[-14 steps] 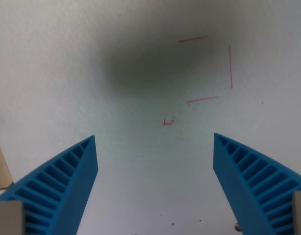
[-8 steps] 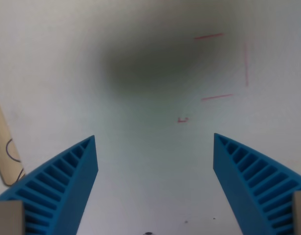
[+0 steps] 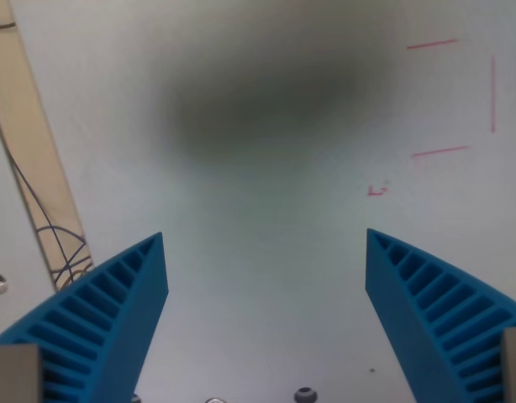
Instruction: Move in base positive y
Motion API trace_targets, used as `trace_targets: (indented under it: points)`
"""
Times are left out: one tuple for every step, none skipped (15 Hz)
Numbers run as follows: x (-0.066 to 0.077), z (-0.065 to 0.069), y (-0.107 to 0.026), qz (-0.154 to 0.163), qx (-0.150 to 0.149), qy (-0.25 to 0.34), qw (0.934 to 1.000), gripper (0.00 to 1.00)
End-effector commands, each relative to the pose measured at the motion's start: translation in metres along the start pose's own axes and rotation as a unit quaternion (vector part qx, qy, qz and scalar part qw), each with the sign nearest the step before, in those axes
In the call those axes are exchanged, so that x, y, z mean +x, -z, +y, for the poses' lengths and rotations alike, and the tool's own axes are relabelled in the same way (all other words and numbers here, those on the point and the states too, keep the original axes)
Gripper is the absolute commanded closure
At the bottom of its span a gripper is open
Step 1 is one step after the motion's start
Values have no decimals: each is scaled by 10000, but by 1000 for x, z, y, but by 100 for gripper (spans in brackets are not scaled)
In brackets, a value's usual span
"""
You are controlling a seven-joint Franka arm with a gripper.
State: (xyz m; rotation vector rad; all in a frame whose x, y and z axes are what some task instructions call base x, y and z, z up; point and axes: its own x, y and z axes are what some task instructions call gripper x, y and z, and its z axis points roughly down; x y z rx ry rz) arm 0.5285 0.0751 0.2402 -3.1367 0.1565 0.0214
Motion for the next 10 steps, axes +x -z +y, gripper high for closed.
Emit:
trace_targets:
  points:
    - [-3,-12,2,33,-25,-81,10000,0]
    - [-4,-18,2,33,-25,-81,10000,0]
    - [-5,-23,2,33,-25,-81,10000,0]
    - [-6,-28,2,33,-25,-81,10000,0]
    - [-6,-33,2,33,-25,-81,10000,0]
    - [-7,-38,2,33,-25,-81,10000,0]
    - [-8,-43,2,33,-25,-81,10000,0]
    - [-9,-48,2,33,-25,-81,10000,0]
    - [-10,-53,2,33,-25,-81,10000,0]
    - [-11,-58,2,33,-25,-81,10000,0]
